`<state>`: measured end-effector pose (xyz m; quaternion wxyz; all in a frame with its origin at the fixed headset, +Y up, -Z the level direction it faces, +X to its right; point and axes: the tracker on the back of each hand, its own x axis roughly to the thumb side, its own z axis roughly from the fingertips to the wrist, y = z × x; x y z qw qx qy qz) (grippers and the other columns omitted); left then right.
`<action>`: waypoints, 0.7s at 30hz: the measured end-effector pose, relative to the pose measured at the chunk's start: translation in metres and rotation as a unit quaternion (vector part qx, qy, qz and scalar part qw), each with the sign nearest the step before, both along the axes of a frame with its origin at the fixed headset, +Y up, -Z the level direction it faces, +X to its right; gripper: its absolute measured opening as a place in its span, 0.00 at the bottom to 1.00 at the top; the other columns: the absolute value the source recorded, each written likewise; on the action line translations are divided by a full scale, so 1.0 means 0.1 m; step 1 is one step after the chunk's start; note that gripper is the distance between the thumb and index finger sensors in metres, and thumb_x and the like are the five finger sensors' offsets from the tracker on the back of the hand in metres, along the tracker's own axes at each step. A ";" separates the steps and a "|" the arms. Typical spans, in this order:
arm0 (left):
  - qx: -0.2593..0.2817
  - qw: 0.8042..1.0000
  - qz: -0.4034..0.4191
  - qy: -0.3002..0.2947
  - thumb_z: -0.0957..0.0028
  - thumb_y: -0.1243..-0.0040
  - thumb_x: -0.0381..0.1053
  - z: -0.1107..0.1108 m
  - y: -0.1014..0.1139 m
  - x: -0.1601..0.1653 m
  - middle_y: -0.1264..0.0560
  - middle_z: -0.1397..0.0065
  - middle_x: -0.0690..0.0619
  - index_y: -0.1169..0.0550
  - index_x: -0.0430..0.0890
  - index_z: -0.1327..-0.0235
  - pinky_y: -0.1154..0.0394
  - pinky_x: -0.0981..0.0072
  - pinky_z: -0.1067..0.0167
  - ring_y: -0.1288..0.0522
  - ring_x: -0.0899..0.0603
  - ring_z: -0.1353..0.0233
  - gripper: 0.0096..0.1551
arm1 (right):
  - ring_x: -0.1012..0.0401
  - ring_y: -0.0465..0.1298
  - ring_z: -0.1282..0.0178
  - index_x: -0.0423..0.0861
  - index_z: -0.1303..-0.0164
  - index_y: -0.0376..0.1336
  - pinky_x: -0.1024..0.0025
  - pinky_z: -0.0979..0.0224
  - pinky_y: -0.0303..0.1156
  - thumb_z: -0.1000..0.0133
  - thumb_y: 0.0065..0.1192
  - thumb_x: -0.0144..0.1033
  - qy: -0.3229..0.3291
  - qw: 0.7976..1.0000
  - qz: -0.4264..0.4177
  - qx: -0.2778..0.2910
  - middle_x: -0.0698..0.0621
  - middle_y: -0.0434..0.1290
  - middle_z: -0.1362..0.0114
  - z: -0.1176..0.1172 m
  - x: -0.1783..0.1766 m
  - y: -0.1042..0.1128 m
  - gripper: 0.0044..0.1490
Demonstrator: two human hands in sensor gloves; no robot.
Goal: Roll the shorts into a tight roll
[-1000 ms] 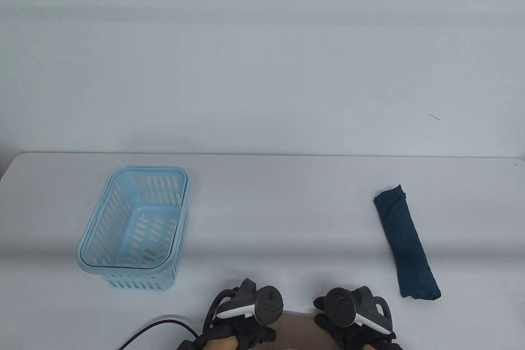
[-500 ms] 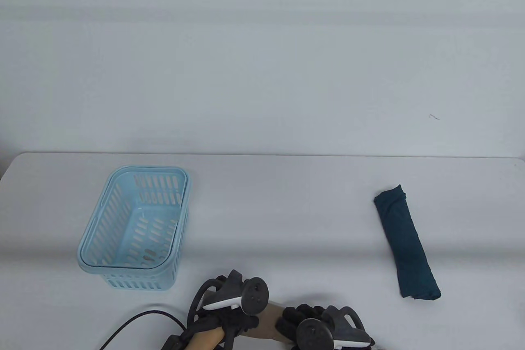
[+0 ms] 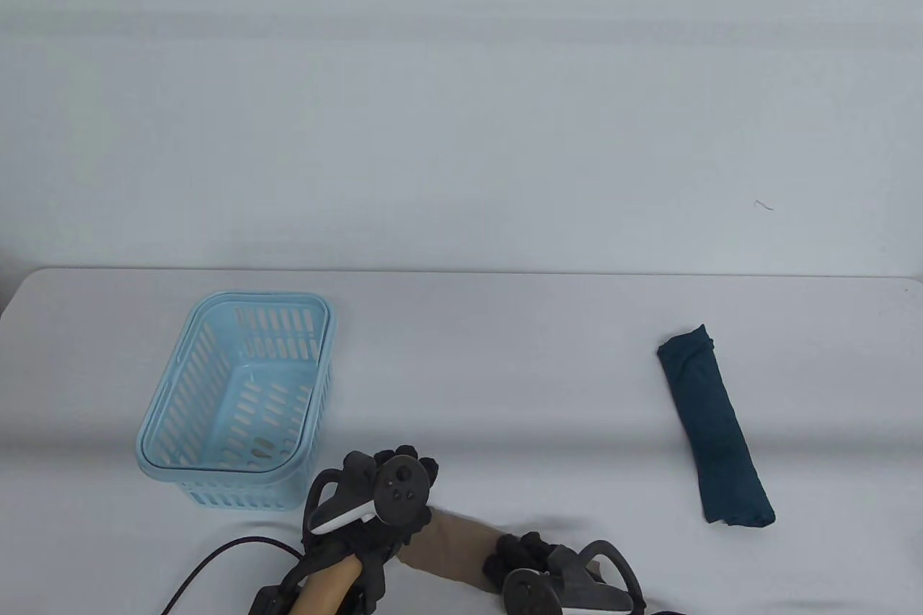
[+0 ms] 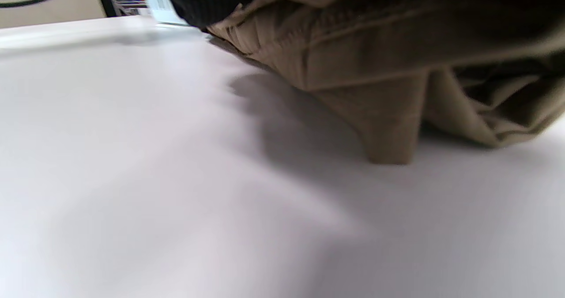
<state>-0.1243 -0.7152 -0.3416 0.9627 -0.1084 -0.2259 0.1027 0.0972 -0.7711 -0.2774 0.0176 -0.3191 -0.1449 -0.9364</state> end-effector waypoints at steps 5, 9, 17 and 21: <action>0.014 1.000 0.015 0.004 0.45 0.49 0.52 0.02 0.06 -0.02 0.45 0.17 0.32 0.42 0.38 0.21 0.55 0.19 0.35 0.44 0.23 0.19 0.41 | 0.42 0.47 0.19 0.46 0.21 0.44 0.46 0.21 0.53 0.42 0.49 0.41 -0.091 0.996 0.008 -0.021 0.42 0.41 0.17 -0.38 0.26 0.00 0.40; 0.011 1.000 0.017 0.001 0.45 0.49 0.52 0.02 0.05 -0.02 0.45 0.17 0.32 0.42 0.38 0.21 0.55 0.19 0.35 0.44 0.23 0.19 0.40 | 0.42 0.47 0.19 0.46 0.21 0.43 0.46 0.21 0.52 0.42 0.49 0.41 -0.192 0.981 0.008 -0.031 0.42 0.40 0.17 -0.73 0.59 0.00 0.41; 0.006 1.000 0.024 -0.008 0.45 0.49 0.52 0.02 0.03 0.01 0.45 0.17 0.32 0.42 0.38 0.21 0.56 0.19 0.35 0.44 0.23 0.19 0.40 | 0.41 0.45 0.20 0.45 0.20 0.41 0.46 0.21 0.51 0.42 0.48 0.42 -0.342 0.939 0.006 -0.039 0.41 0.37 0.17 -1.06 1.21 -0.02 0.42; 0.002 1.000 0.021 -0.012 0.45 0.49 0.52 0.03 0.02 0.03 0.45 0.17 0.32 0.42 0.38 0.21 0.56 0.19 0.35 0.44 0.23 0.19 0.40 | 0.41 0.45 0.20 0.45 0.20 0.40 0.46 0.21 0.51 0.42 0.48 0.43 -0.398 0.917 0.003 -0.038 0.41 0.37 0.17 -1.14 1.46 -0.03 0.42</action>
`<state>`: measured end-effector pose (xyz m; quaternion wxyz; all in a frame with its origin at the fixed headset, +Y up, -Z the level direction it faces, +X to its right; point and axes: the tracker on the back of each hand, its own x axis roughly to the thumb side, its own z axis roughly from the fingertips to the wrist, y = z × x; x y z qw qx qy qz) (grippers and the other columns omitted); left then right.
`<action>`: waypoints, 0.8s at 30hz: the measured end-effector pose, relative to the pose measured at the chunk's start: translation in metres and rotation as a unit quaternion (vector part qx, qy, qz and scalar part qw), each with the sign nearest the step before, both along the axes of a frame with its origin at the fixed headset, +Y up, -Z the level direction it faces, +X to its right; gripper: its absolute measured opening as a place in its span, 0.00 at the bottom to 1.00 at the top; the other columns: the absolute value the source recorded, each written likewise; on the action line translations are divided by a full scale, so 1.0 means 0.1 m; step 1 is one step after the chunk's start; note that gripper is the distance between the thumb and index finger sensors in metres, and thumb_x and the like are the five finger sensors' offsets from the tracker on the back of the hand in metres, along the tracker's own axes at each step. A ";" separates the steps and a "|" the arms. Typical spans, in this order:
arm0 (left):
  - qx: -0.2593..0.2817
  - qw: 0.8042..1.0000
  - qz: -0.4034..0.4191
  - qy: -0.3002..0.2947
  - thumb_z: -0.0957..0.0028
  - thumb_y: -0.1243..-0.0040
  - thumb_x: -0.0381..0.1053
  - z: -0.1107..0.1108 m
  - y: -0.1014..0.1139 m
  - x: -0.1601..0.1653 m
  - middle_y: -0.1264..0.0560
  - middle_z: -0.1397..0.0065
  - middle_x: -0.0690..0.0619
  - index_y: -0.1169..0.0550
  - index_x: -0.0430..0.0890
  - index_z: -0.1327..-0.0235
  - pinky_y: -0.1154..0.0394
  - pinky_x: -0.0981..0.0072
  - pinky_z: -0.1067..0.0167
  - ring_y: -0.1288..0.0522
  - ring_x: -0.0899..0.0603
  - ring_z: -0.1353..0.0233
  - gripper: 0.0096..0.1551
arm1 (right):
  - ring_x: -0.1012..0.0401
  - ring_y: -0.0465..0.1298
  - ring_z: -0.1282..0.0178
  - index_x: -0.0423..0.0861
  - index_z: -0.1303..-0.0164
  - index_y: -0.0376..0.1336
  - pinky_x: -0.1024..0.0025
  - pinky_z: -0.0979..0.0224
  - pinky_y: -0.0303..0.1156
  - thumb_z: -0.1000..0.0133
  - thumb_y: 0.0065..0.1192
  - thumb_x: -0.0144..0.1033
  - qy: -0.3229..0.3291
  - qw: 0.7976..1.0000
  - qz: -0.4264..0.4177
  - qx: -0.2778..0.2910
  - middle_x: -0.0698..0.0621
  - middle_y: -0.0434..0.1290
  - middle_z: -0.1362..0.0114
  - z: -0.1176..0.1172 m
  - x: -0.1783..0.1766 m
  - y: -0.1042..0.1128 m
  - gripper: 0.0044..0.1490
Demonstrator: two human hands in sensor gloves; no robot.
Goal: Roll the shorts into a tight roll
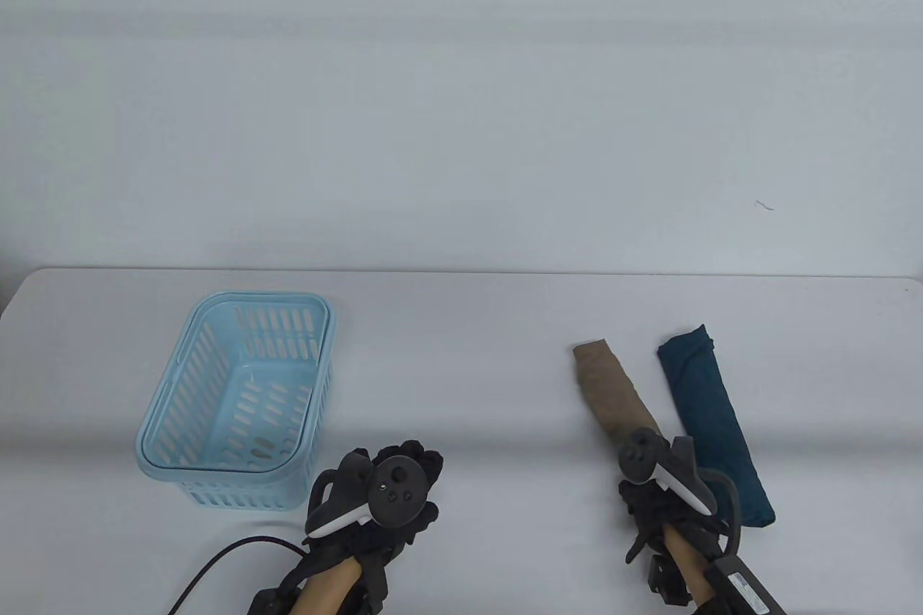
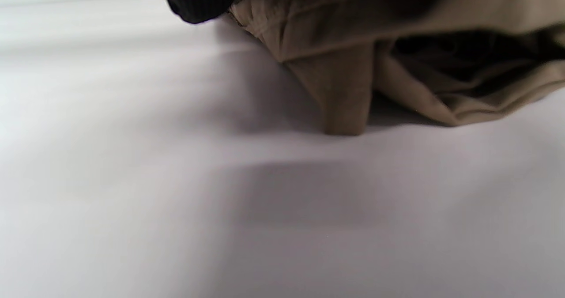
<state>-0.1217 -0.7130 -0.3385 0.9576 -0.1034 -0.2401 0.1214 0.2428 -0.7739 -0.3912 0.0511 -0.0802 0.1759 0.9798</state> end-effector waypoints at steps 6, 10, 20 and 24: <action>-0.008 1.000 -0.006 -0.006 0.45 0.49 0.52 0.01 -0.03 0.03 0.45 0.17 0.32 0.42 0.38 0.21 0.56 0.19 0.35 0.44 0.23 0.19 0.40 | 0.41 0.45 0.20 0.44 0.20 0.40 0.47 0.22 0.52 0.42 0.48 0.43 -0.063 0.998 0.006 0.012 0.40 0.37 0.17 -0.04 0.22 -0.02 0.43; -0.010 1.000 -0.007 -0.007 0.45 0.49 0.52 0.01 -0.04 0.03 0.45 0.17 0.32 0.42 0.38 0.21 0.56 0.19 0.35 0.44 0.23 0.19 0.40 | 0.41 0.46 0.20 0.44 0.20 0.40 0.48 0.22 0.52 0.42 0.48 0.43 -0.081 0.997 0.007 0.018 0.40 0.37 0.17 -0.04 0.31 -0.03 0.43; -0.016 1.000 -0.015 -0.007 0.45 0.50 0.52 0.01 -0.06 0.02 0.45 0.17 0.32 0.42 0.38 0.21 0.56 0.19 0.35 0.44 0.23 0.19 0.40 | 0.41 0.45 0.21 0.44 0.20 0.40 0.47 0.22 0.52 0.42 0.48 0.44 -0.109 0.994 -0.012 0.026 0.40 0.37 0.17 -0.04 0.39 -0.04 0.43; -0.008 1.000 -0.003 0.002 0.45 0.50 0.52 -0.01 -0.04 0.03 0.45 0.17 0.32 0.42 0.38 0.21 0.56 0.19 0.35 0.44 0.23 0.19 0.40 | 0.41 0.44 0.20 0.44 0.20 0.40 0.45 0.22 0.51 0.42 0.48 0.45 -0.103 0.994 -0.040 0.013 0.40 0.36 0.17 -0.05 0.45 0.00 0.44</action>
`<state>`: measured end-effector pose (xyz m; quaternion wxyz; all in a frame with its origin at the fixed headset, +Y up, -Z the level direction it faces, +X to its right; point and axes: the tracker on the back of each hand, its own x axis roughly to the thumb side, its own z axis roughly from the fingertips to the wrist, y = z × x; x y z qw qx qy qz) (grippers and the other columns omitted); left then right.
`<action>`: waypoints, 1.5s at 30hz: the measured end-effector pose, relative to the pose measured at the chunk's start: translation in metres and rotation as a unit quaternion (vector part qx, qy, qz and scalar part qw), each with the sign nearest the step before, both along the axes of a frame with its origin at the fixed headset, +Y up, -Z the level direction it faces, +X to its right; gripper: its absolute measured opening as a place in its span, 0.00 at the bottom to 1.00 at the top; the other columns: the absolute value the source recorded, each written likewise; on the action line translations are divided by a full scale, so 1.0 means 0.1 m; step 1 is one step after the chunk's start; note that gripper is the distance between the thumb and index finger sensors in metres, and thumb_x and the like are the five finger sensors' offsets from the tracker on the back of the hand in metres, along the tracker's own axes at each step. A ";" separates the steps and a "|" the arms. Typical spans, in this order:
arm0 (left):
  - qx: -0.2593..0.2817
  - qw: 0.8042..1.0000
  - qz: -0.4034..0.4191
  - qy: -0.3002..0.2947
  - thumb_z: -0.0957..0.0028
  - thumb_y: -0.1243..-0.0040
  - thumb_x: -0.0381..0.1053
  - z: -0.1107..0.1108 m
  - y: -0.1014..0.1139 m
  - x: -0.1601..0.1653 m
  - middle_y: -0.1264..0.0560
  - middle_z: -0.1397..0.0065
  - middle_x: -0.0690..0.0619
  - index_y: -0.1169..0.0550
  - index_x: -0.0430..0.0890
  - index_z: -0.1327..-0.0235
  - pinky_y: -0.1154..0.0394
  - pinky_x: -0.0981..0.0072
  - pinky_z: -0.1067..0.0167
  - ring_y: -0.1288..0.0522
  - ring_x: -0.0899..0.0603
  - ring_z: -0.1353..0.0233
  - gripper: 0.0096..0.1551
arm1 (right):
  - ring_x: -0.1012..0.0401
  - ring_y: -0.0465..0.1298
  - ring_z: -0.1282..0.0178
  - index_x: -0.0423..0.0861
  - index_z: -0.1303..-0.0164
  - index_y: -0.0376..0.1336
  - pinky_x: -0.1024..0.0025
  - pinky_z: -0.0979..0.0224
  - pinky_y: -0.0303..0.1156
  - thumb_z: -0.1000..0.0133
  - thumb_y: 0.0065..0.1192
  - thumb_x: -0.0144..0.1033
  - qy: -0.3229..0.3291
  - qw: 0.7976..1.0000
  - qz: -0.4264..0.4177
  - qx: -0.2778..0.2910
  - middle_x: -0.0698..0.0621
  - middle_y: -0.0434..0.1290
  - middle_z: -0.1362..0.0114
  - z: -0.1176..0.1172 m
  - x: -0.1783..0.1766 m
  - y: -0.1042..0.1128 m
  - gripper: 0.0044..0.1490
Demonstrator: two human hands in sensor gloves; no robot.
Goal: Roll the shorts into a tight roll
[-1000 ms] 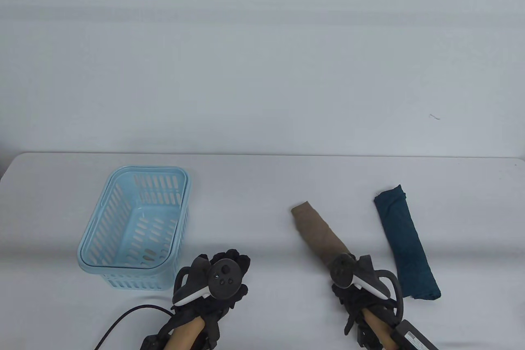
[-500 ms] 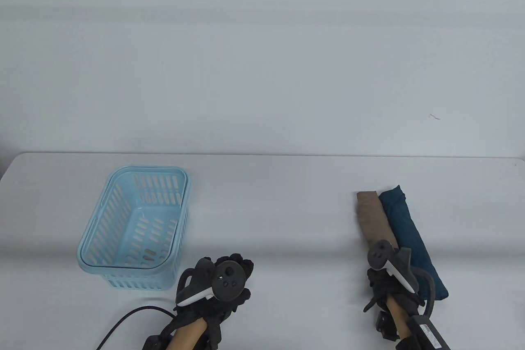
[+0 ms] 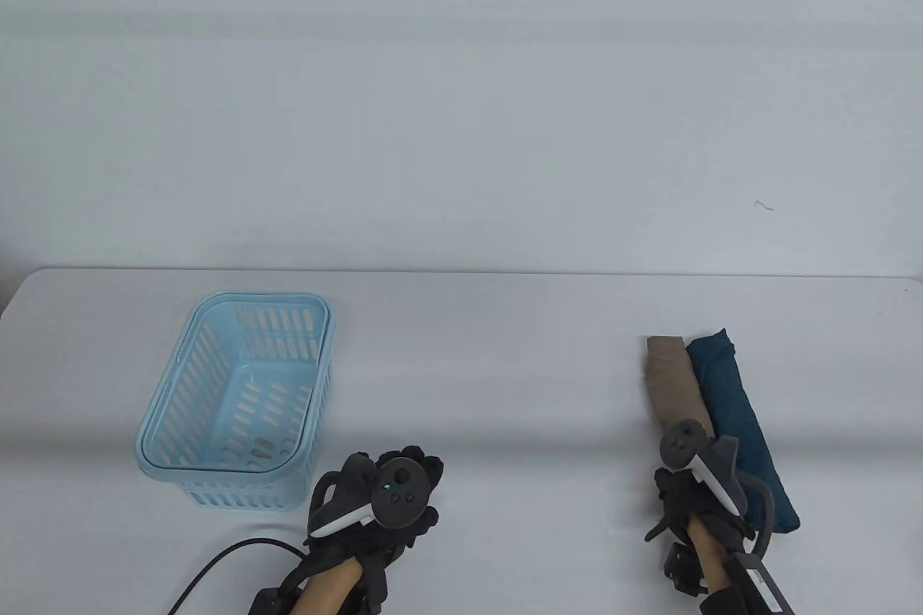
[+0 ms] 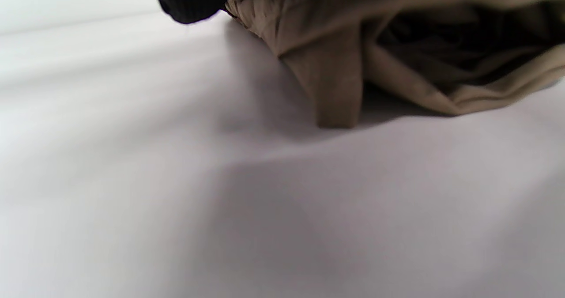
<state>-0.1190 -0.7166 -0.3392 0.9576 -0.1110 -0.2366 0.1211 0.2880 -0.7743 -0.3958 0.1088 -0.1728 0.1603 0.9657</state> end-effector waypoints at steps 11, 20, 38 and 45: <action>0.026 1.000 0.001 0.003 0.44 0.50 0.53 0.04 0.09 0.00 0.46 0.16 0.32 0.42 0.39 0.20 0.56 0.18 0.35 0.45 0.23 0.19 0.40 | 0.41 0.47 0.19 0.44 0.19 0.42 0.39 0.22 0.49 0.43 0.49 0.45 0.096 0.976 -0.007 0.196 0.41 0.41 0.16 0.33 -0.31 1.00 0.43; 0.035 0.999 -0.005 0.000 0.44 0.50 0.53 0.05 0.09 0.02 0.46 0.16 0.32 0.43 0.39 0.20 0.56 0.18 0.35 0.45 0.23 0.19 0.41 | 0.42 0.44 0.16 0.46 0.19 0.43 0.37 0.21 0.48 0.42 0.48 0.46 0.245 0.939 -0.027 0.241 0.42 0.41 0.15 0.73 -1.10 1.06 0.43; 0.019 1.000 -0.003 -0.018 0.44 0.51 0.53 0.07 0.04 0.13 0.46 0.16 0.32 0.43 0.39 0.20 0.56 0.18 0.35 0.45 0.23 0.19 0.41 | 0.42 0.45 0.16 0.46 0.19 0.43 0.37 0.22 0.48 0.42 0.48 0.45 0.278 0.946 -0.030 0.164 0.43 0.41 0.15 0.75 -1.23 0.60 0.42; 0.012 1.000 -0.005 -0.022 0.44 0.51 0.53 0.08 0.02 0.15 0.46 0.16 0.32 0.43 0.38 0.20 0.56 0.18 0.35 0.45 0.23 0.19 0.41 | 0.42 0.45 0.17 0.46 0.19 0.43 0.37 0.22 0.49 0.42 0.48 0.45 0.284 0.945 -0.030 0.159 0.43 0.42 0.15 0.77 -1.23 0.58 0.42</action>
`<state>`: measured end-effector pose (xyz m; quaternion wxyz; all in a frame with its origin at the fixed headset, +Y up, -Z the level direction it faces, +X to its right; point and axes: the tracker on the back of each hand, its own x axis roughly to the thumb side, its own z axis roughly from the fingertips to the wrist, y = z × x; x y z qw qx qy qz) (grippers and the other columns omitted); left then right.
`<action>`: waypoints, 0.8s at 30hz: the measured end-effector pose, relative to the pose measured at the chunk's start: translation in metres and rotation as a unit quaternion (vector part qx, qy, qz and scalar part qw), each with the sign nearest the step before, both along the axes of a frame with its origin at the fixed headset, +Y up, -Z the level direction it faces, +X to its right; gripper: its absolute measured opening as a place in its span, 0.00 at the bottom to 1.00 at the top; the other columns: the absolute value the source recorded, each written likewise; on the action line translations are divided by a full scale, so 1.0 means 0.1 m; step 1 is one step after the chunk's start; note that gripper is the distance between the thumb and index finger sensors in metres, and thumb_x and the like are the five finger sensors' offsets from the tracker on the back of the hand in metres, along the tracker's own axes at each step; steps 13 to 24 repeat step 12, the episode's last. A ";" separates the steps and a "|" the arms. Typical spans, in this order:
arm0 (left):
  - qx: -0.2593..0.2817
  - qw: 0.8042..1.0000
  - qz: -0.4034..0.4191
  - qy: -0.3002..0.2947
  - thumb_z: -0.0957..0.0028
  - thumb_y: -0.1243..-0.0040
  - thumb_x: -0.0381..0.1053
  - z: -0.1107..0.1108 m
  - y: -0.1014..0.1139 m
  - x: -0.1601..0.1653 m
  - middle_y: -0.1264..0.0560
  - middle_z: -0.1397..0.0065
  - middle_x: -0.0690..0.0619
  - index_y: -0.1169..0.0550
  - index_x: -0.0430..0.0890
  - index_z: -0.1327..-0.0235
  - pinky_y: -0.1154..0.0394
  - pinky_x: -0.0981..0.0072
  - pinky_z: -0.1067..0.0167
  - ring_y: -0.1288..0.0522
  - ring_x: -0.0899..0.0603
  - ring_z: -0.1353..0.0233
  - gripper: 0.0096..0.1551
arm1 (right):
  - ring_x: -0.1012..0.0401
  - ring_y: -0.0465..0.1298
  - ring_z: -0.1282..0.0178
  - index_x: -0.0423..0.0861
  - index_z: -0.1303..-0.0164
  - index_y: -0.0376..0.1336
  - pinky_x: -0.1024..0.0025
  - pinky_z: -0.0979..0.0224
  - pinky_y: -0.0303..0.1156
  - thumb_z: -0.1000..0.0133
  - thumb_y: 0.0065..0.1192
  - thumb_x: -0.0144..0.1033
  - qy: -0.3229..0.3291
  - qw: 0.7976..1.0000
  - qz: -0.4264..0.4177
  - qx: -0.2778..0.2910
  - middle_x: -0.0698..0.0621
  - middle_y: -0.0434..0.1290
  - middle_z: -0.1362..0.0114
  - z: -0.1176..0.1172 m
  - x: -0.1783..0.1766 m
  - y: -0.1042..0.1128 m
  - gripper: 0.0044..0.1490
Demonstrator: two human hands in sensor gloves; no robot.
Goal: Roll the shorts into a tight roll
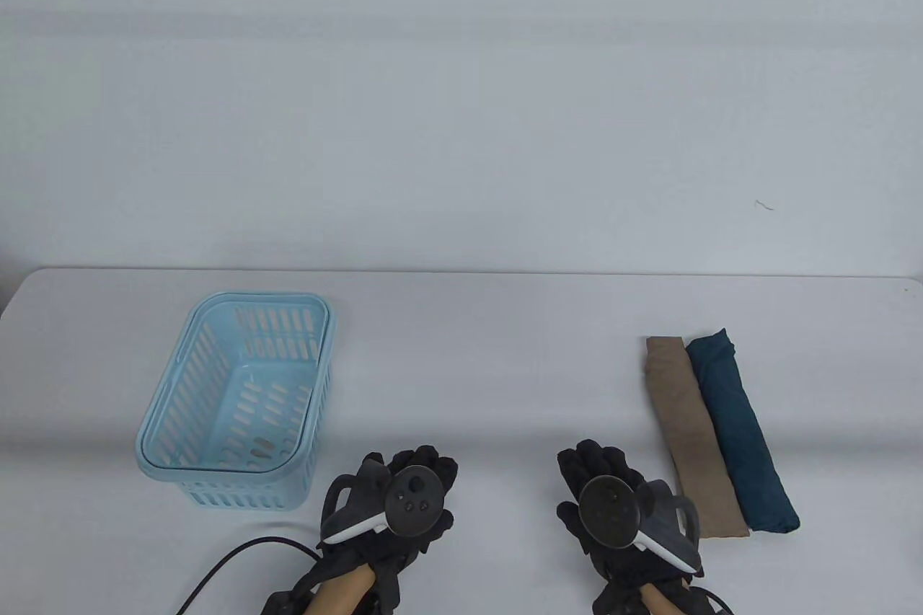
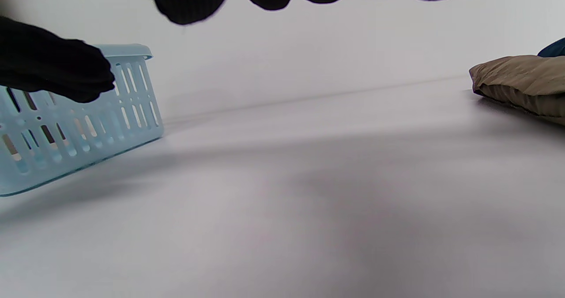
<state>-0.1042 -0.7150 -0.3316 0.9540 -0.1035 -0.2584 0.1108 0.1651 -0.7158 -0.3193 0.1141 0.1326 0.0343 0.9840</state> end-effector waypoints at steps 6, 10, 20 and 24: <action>0.001 1.000 0.002 0.001 0.44 0.51 0.53 0.00 0.00 -0.01 0.46 0.16 0.32 0.43 0.38 0.20 0.56 0.18 0.35 0.45 0.23 0.19 0.41 | 0.42 0.45 0.17 0.46 0.19 0.44 0.37 0.22 0.49 0.42 0.48 0.45 0.001 1.000 0.000 -0.005 0.43 0.42 0.15 0.00 0.00 0.00 0.42; 0.001 1.000 0.003 0.000 0.44 0.51 0.53 0.00 0.00 -0.01 0.46 0.16 0.32 0.43 0.38 0.20 0.56 0.18 0.35 0.45 0.23 0.19 0.41 | 0.42 0.45 0.17 0.46 0.19 0.44 0.37 0.22 0.49 0.42 0.48 0.45 0.002 1.000 0.002 -0.009 0.42 0.42 0.15 0.01 -0.01 -0.01 0.42; 0.000 1.000 0.004 -0.001 0.44 0.51 0.53 0.00 0.00 0.00 0.46 0.16 0.32 0.43 0.38 0.20 0.56 0.18 0.35 0.45 0.23 0.19 0.41 | 0.42 0.45 0.17 0.46 0.19 0.44 0.37 0.22 0.49 0.42 0.48 0.45 0.003 1.000 0.002 -0.011 0.42 0.42 0.15 0.01 -0.01 -0.01 0.42; 0.000 1.000 0.004 -0.001 0.44 0.51 0.53 0.00 0.00 0.00 0.46 0.16 0.32 0.43 0.38 0.20 0.56 0.18 0.35 0.45 0.23 0.19 0.41 | 0.42 0.45 0.17 0.46 0.19 0.44 0.37 0.22 0.49 0.42 0.48 0.45 0.003 1.000 0.002 -0.011 0.42 0.42 0.15 0.01 -0.01 -0.01 0.42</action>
